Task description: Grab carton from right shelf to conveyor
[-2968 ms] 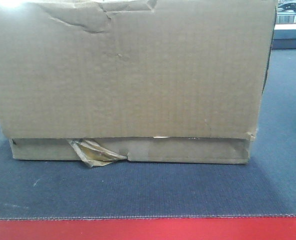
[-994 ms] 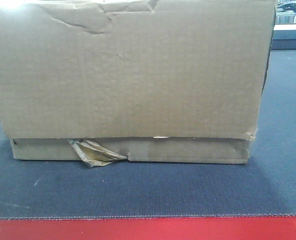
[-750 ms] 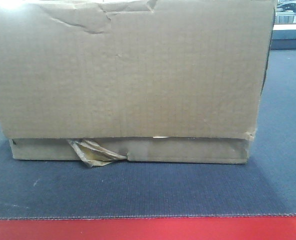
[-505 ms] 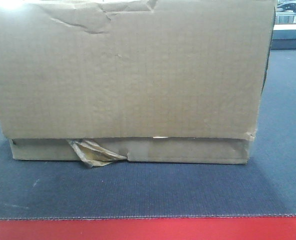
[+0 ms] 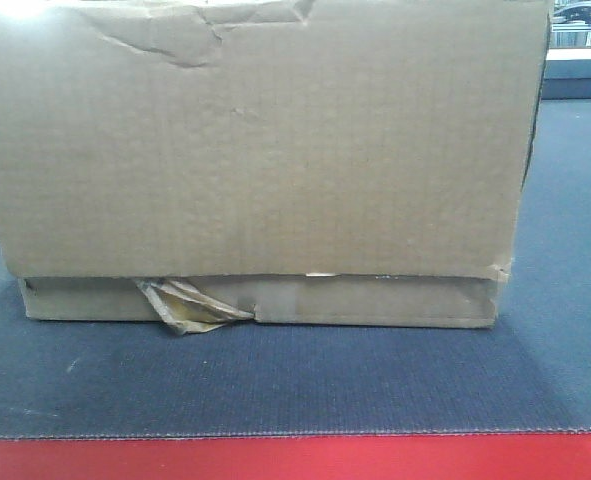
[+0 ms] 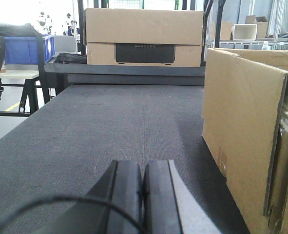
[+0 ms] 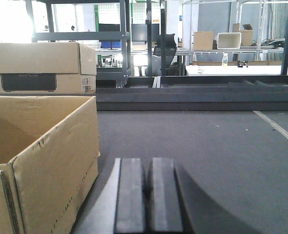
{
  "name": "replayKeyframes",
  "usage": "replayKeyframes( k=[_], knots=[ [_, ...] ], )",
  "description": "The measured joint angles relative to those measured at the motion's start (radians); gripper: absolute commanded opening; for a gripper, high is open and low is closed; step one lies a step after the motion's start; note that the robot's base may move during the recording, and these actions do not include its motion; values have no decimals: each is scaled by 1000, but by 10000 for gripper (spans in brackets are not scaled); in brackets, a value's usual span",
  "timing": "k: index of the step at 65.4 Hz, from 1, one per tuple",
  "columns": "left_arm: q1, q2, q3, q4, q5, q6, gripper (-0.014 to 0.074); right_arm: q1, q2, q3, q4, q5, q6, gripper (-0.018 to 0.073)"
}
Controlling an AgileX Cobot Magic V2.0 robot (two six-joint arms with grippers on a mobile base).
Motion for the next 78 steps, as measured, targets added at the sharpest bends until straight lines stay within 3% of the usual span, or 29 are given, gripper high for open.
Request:
replayKeyframes(
  k=[30,47,57,67,78],
  knots=[
    [0,0,0,0,0,0,14,-13,0,9,0,-7,-6,-57],
    [0,0,0,0,-1,0,14,-128,4,135,189,-118,-206,-57],
    [0,0,0,0,-1,0,14,-213,4,248,238,-199,-225,-57],
    [0,0,0,-2,-1,0,14,-229,-2,363,258,-279,-228,-57],
    [0,0,0,-2,-1,0,14,-229,-2,376,270,-280,-228,-57]
  ],
)
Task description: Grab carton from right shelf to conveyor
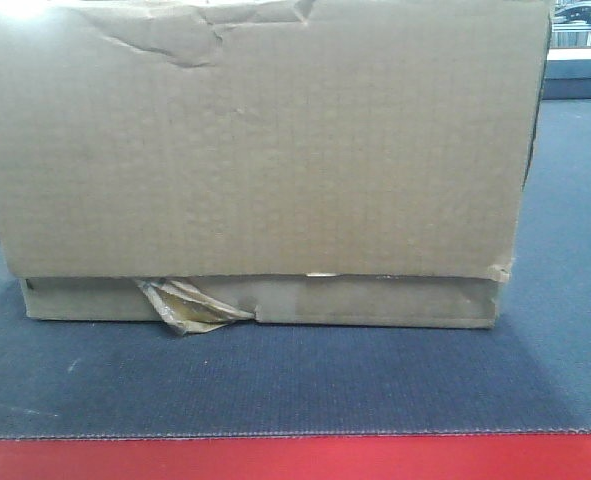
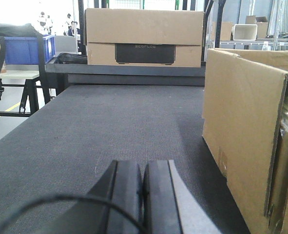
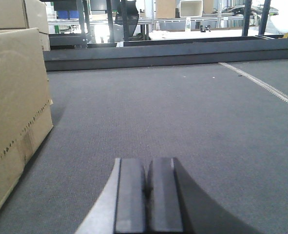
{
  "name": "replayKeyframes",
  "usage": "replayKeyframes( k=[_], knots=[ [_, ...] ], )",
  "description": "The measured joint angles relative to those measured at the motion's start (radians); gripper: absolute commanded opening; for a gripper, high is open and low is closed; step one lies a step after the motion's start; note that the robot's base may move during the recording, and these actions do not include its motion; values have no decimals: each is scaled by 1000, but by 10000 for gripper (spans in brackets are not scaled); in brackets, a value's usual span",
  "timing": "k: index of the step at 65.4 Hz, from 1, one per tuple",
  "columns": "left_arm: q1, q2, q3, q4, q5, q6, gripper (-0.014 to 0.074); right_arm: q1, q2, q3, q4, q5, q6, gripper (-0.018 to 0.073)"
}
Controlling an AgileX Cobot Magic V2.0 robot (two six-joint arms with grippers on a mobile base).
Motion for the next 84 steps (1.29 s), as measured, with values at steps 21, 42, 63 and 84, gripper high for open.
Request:
replayKeyframes(
  k=[21,42,63,84],
  knots=[
    [0,0,0,0,0,0,14,0,0,0,-5,0,0,-57],
    [0,0,0,0,0,0,14,0,0,0,-5,0,-2,-57],
    [0,0,0,0,0,0,14,0,0,0,-6,2,-2,-57],
    [0,0,0,0,0,0,14,0,0,0,-6,2,-2,-57]
  ],
)
